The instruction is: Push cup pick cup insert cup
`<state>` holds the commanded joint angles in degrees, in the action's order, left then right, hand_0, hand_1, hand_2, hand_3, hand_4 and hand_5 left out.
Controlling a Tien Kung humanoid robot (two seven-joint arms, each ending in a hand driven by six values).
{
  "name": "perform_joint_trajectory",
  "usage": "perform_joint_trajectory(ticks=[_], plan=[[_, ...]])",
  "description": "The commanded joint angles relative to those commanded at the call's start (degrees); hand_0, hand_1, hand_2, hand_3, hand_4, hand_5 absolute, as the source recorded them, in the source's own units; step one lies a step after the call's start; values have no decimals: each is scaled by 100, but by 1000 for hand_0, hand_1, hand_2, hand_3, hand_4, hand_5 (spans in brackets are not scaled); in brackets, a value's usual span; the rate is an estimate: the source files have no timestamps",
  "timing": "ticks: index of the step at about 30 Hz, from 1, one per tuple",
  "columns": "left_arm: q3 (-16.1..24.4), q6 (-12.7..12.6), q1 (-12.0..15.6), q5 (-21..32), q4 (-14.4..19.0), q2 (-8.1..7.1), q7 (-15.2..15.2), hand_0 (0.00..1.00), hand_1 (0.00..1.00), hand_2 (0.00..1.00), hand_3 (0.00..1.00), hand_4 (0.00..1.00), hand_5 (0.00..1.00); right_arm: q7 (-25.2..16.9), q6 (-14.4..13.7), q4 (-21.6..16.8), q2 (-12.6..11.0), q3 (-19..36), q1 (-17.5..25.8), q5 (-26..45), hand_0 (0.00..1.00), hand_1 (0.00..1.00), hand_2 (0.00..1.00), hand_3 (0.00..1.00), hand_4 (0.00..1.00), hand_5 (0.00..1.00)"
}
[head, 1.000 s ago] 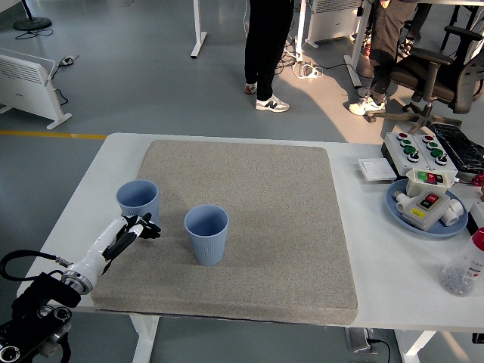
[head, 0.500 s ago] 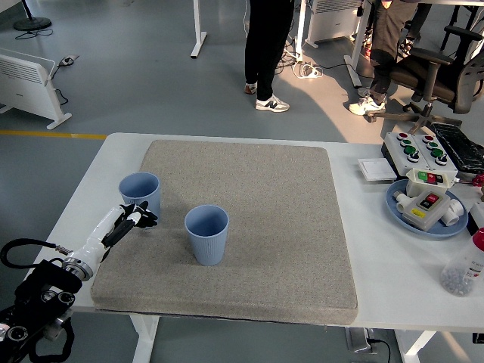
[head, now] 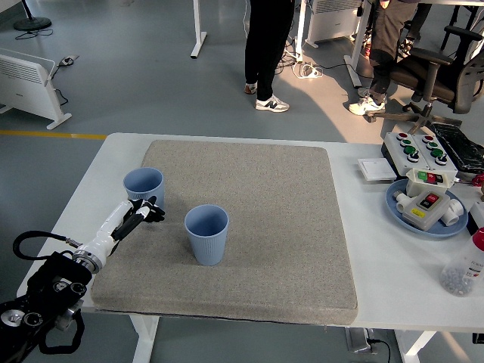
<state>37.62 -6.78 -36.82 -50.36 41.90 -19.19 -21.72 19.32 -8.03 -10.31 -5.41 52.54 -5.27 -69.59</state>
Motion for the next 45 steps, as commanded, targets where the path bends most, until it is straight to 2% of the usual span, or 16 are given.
perform_joint_trajectory(ticks=[11, 17, 22, 26, 30, 31, 36, 37, 42, 43, 45], plan=[[-281, -43, -285, 346, -368, 77, -96, 690, 601, 520, 477, 563, 998, 2, 19, 0, 5, -38, -15, -32, 530, 547, 624, 618, 177, 755], [-493, -64, -416, 639, -629, 202, -147, 696, 604, 521, 478, 560, 998, 5, 24, 0, 7, -49, -10, -31, 530, 547, 624, 618, 177, 756], [-572, -81, -470, 738, -727, 250, -168, 703, 613, 521, 478, 557, 998, 10, 29, 0, 11, -55, -8, -38, 530, 547, 624, 618, 177, 756], [-490, -89, -436, 659, -670, 243, -151, 701, 612, 523, 478, 555, 998, 8, 35, 0, 7, -83, -9, -20, 530, 547, 624, 618, 177, 757], [-31, -50, -206, 404, -240, 104, 7, 701, 612, 523, 478, 555, 998, 5, 35, 0, -3, -86, -18, -7, 530, 547, 624, 618, 177, 757], [158, -32, -98, 239, -38, 33, 94, 643, 605, 527, 485, 572, 998, 1, 32, 0, -8, -84, -18, 3, 529, 547, 624, 617, 177, 757], [731, 11, 188, -369, 699, -183, 333, 643, 605, 527, 485, 572, 998, 2, 28, 0, -21, -52, -9, -7, 529, 547, 624, 617, 177, 757], [885, 37, 271, -494, 880, -248, 399, 548, 590, 531, 494, 617, 998, 5, 30, 0, -26, -38, -6, -24, 530, 547, 624, 617, 177, 757], [1417, 49, 567, -950, 1607, -503, 608, 548, 590, 531, 494, 617, 998, 13, 23, 0, -32, -30, 21, -17, 530, 547, 624, 617, 177, 757], [1488, 43, 596, -1004, 1761, -530, 633, 445, 573, 535, 510, 721, 998, 13, 22, 0, -32, -34, 24, -10, 530, 547, 624, 617, 177, 756], [1653, 2, 646, -1192, 2033, -597, 705, 445, 573, 535, 510, 721, 998, 14, 18, 0, -33, -33, 37, -4, 530, 547, 624, 617, 177, 756]])
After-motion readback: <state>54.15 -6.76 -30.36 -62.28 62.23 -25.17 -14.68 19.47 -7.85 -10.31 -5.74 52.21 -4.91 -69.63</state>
